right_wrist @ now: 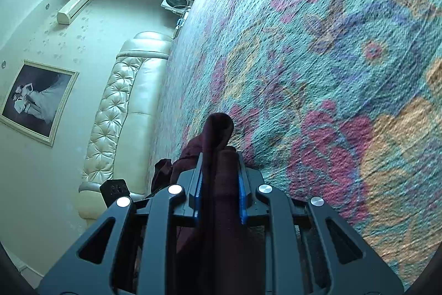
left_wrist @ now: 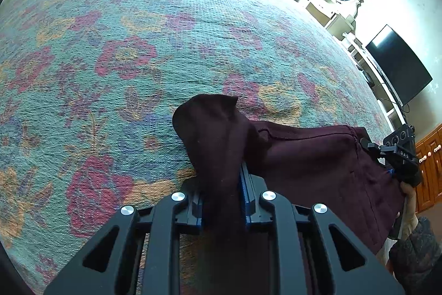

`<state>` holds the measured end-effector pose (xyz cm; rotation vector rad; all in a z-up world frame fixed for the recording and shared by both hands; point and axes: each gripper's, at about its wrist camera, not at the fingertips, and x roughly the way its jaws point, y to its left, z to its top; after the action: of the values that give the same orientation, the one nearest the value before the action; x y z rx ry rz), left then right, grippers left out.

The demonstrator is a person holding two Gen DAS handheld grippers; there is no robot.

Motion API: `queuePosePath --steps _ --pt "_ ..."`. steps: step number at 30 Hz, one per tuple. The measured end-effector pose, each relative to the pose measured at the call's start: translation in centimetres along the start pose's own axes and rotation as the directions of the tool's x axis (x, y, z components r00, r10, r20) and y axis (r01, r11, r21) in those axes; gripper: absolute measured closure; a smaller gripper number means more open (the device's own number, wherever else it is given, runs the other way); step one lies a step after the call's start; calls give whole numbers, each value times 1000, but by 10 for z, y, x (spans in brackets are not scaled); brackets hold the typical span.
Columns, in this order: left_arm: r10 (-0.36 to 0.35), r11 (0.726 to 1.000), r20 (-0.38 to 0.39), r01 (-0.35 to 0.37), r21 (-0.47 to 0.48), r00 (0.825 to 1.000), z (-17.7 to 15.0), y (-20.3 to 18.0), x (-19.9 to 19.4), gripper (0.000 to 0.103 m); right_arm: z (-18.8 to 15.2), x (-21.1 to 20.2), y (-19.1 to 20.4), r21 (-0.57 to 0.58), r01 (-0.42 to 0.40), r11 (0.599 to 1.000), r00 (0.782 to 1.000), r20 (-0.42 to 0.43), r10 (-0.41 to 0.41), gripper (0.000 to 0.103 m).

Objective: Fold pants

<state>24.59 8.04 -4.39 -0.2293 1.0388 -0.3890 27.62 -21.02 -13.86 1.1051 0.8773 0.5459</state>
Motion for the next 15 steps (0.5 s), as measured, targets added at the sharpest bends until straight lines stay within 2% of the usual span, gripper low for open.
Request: queuePosePath --steps 1,3,8,12,15 --pt "-4 1000 -3 4 -1 1000 0 2 0 78 0 0 -1 9 -9 1000 1000 -1 9 82" --pt "-17 1000 -4 17 -7 1000 1 5 -1 63 -1 -3 0 19 -14 1000 1000 -2 14 79" --pt "-102 994 1 102 -26 995 -14 12 -21 27 -13 -30 5 47 -35 998 999 31 33 54" --pt "-164 980 -6 163 -111 986 -38 25 -42 19 -34 -65 7 52 -29 998 999 36 27 41" --pt "-219 955 -3 213 -204 976 -64 39 -57 18 -55 -92 6 64 -1 998 999 40 -2 35"
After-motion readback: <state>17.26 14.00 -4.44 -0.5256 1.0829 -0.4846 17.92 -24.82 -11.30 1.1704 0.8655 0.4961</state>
